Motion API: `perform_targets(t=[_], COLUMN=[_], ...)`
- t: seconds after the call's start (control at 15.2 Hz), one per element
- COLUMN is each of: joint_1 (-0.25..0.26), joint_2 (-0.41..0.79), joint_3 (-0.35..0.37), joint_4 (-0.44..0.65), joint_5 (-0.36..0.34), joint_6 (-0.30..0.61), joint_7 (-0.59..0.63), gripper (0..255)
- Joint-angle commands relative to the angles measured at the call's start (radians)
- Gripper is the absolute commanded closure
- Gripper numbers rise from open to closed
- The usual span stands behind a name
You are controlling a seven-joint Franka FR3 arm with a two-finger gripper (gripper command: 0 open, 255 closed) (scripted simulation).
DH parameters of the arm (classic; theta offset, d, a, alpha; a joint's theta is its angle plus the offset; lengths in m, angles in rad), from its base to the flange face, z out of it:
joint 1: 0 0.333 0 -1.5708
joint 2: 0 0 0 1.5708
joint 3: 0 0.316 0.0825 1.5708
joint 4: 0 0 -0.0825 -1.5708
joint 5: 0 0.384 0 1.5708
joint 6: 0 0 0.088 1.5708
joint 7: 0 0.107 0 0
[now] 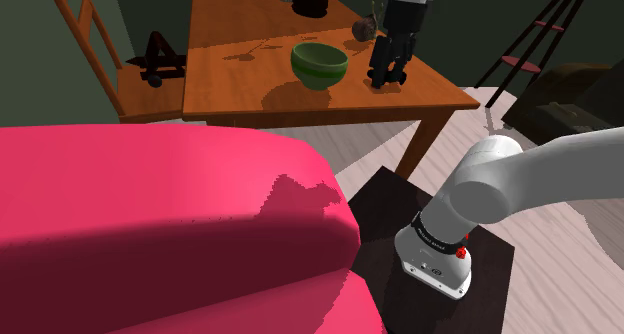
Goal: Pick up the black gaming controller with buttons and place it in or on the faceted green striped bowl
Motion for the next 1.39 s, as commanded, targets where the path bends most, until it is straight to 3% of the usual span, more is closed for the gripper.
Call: perform_targets(t=[0.0, 0.73, 1.32], joint_1=[0.0, -0.026, -0.039], joint_2=[0.0, 0.262, 0.57], joint_3=[0.0, -0.216, -0.353], joint_4=[0.0, 0.12, 0.331], joint_5=[0.0, -0.187, -0.239], joint_6=[0.0, 0.085, 0.161], joint_7=[0.0, -0.378, -0.678], gripper=[0, 0, 0])
